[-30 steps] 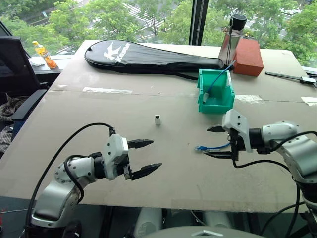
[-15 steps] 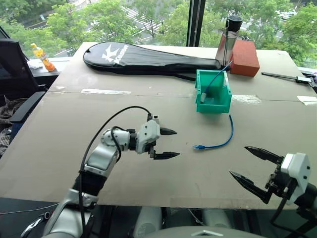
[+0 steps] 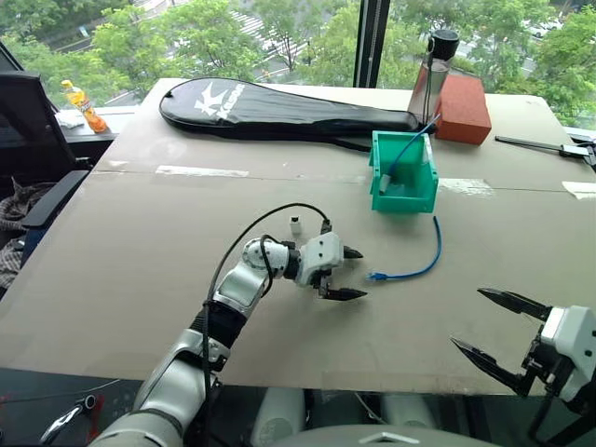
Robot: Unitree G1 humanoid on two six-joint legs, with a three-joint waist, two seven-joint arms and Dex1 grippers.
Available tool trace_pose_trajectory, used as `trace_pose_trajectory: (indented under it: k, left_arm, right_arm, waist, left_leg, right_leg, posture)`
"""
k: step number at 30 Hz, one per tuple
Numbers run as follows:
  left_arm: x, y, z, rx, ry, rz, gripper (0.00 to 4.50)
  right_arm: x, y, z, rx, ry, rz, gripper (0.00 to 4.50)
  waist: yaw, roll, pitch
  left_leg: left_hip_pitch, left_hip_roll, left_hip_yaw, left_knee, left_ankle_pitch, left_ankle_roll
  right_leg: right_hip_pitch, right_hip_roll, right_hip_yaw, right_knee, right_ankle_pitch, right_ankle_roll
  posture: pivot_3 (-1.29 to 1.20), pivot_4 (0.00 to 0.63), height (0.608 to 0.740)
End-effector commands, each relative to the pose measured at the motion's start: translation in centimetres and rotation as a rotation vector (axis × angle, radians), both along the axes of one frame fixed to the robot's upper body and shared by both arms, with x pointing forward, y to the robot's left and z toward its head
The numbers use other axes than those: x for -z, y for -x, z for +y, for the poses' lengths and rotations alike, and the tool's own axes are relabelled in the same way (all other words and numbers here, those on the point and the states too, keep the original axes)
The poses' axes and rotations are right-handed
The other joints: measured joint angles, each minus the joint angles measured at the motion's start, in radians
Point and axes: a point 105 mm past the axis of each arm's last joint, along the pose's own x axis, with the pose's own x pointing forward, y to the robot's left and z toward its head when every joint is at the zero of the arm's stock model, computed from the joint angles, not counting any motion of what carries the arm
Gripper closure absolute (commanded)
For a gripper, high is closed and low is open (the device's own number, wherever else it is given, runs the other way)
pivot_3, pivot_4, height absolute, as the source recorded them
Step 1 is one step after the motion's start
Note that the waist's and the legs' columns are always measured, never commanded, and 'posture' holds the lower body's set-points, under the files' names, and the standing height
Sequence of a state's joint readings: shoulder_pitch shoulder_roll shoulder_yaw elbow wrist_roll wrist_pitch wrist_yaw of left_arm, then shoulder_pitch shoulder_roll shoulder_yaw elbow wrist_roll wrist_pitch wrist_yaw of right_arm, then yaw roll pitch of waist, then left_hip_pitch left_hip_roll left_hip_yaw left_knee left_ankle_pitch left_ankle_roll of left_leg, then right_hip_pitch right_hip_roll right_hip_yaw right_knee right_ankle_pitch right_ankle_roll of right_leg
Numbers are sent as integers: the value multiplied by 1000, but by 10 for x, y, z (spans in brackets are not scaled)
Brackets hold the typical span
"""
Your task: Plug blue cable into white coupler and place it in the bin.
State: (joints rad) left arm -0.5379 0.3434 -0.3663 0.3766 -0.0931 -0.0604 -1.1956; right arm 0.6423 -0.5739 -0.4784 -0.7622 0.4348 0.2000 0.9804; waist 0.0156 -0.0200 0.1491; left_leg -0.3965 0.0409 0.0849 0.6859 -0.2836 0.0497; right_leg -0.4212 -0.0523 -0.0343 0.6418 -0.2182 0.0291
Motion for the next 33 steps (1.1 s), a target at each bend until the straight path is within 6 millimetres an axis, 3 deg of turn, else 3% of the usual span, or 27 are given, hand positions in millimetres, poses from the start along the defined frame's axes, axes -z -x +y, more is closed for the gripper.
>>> trace_pose_trajectory:
  k: [1,2,3,8,12,15,20,24,32,33]
  left_arm:
    - [-1,-3,-9,20,-13,-42,1288]
    - [-1,-3,-10,22,-14,-45,1460]
    - [-1,-3,-11,25,-12,-47,2207]
    - [4,-2,-14,38,0,-36,4443]
    - [1,-2,-12,42,49,-24,4443]
    - [-23,-5,-7,27,161,-51,4443]
    - [-79,-5,-4,28,341,-214,4443]
    - [-98,-1,-7,39,399,-333,4443]
    - [-115,3,-24,36,468,-435,4443]
    - [-118,3,-26,36,472,-441,4483]
  right_arm:
    - [-6,1,5,-23,-2,-19,128]
    - [-6,1,6,-22,-5,-19,128]
    - [-6,1,7,-21,-6,-19,128]
    - [-5,0,11,-6,-14,-13,128]
    - [-6,-6,20,52,-82,-9,128]
    - [-4,-16,32,162,-242,66,128]
    - [0,-34,63,312,-578,223,128]
    - [-6,-43,77,348,-711,295,128]
    - [-54,-84,90,311,-1028,258,128]
    - [-56,-87,90,308,-1048,261,381]
  waist:
    - [0,0,0]
    - [0,0,0]
    - [1,0,0]
    - [2,0,0]
    - [2,1,-1]
    - [0,1,-1]
    - [-1,0,-1]
    - [0,1,-1]
    - [-3,0,-1]
    - [-2,0,-1]
  left_leg:
    - [0,0,0,0,0,0]
    - [0,0,0,0,0,0]
    - [0,0,-1,0,0,0]
    - [0,0,-1,0,0,0]
    - [0,0,-1,0,0,0]
    - [0,1,-2,1,0,0]
    - [-2,4,-4,0,0,0]
    - [-2,3,-4,0,0,0]
    - [-1,0,-3,2,0,1]
    - [-1,0,-3,1,0,1]
  right_leg:
    - [0,0,0,0,0,0]
    - [0,0,0,0,0,0]
    - [0,0,-1,0,0,0]
    - [0,0,-1,0,0,0]
    - [1,-1,-1,0,0,0]
    - [1,-1,-2,0,0,0]
    - [0,-1,-2,1,0,-1]
    - [0,-2,0,0,0,-1]
    - [1,0,-1,0,1,1]
    - [1,0,-2,0,2,3]
  posture:
    - [0,150,740]
    - [0,150,740]
    - [0,150,740]
    - [0,150,740]
    - [0,150,740]
    - [0,150,740]
    - [0,150,740]
    - [0,150,740]
    - [0,150,740]
    - [0,150,740]
